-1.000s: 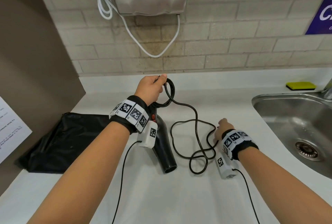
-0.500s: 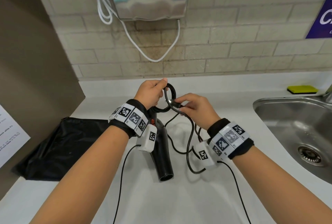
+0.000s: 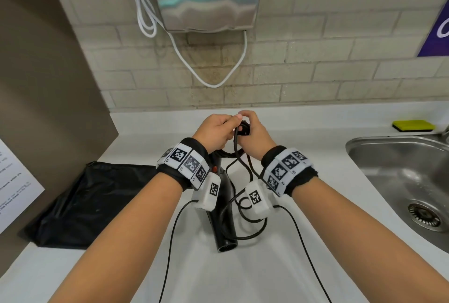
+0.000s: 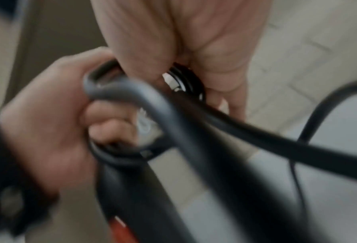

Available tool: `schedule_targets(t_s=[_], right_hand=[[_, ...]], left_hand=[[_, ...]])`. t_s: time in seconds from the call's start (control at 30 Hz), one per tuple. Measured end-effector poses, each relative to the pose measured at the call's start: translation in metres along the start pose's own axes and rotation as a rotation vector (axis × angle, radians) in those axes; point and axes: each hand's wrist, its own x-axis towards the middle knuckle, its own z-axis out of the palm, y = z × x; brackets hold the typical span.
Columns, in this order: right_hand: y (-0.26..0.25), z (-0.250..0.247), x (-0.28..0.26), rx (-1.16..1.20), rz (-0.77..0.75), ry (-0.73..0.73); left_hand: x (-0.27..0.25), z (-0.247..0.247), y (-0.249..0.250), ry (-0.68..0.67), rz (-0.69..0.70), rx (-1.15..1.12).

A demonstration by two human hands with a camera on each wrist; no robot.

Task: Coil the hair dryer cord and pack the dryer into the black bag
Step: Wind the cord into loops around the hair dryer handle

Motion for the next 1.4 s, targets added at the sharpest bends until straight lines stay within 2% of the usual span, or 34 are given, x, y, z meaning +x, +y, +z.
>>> schedule_targets(t_s=[0.2,0.47,0.53,0.6,0.67,0.77,0.8,0.87,0.93,0.97,1.0,1.07,1.13,1.2,1.27,1.4], right_hand=[[-0.005,-0.023,0.007,0.645,0.063,0.001],[0.045,-0.05,0.021,0.694,0.188,0.232],[0.065,-0.056,0.026,0.569,0.259,0.331],[0.094,-0.066,0.031,0.311,0.346,0.461],[0.124,-0.08,0.029,0.049,0.478,0.491],[0.143,-0.085,0.016,-0.232,0.591,0.319],[0.143,-0.08,0.012,-0.326,0.589,0.22],[0.133,-0.066,0.002,-0.636,0.59,-0.087],[0.124,-0.049,-0.004,-0.874,0.527,-0.3],[0.12,-0.042,-0.004,-0.896,0.447,-0.32],[0.116,-0.037,-0.004,-0.832,0.36,-0.265],[0.102,-0.028,-0.003,-0.522,0.15,-0.113],[0.077,-0.016,-0.002,-0.241,-0.007,-0.162],[0.053,-0.003,0.0,-0.105,-0.073,-0.29],[0.045,0.005,0.005,-0.086,-0.101,-0.319],[0.065,-0.002,0.017,-0.004,-0.037,-0.086]], left_hand=[[0.0,-0.002,-0.002,0.01,0.018,0.006],[0.003,-0.004,-0.005,0.073,0.02,0.025],[0.003,-0.004,-0.004,0.081,0.011,0.011],[0.001,-0.007,-0.005,0.095,-0.004,-0.025],[-0.001,-0.014,-0.006,0.116,-0.017,-0.065],[-0.003,-0.023,-0.007,0.139,-0.028,-0.106],[-0.004,-0.024,-0.008,0.144,-0.029,-0.115],[-0.005,-0.024,-0.008,0.156,-0.029,-0.127],[-0.006,-0.023,-0.007,0.169,-0.029,-0.134],[-0.007,-0.024,-0.008,0.172,-0.029,-0.136],[-0.008,-0.024,-0.008,0.172,-0.029,-0.134],[-0.01,-0.024,-0.008,0.163,-0.032,-0.125],[-0.01,-0.023,-0.008,0.151,-0.032,-0.121],[-0.01,-0.021,-0.006,0.142,-0.032,-0.119],[-0.01,-0.02,-0.005,0.135,-0.031,-0.118],[-0.014,-0.025,-0.007,0.152,-0.031,-0.113]])
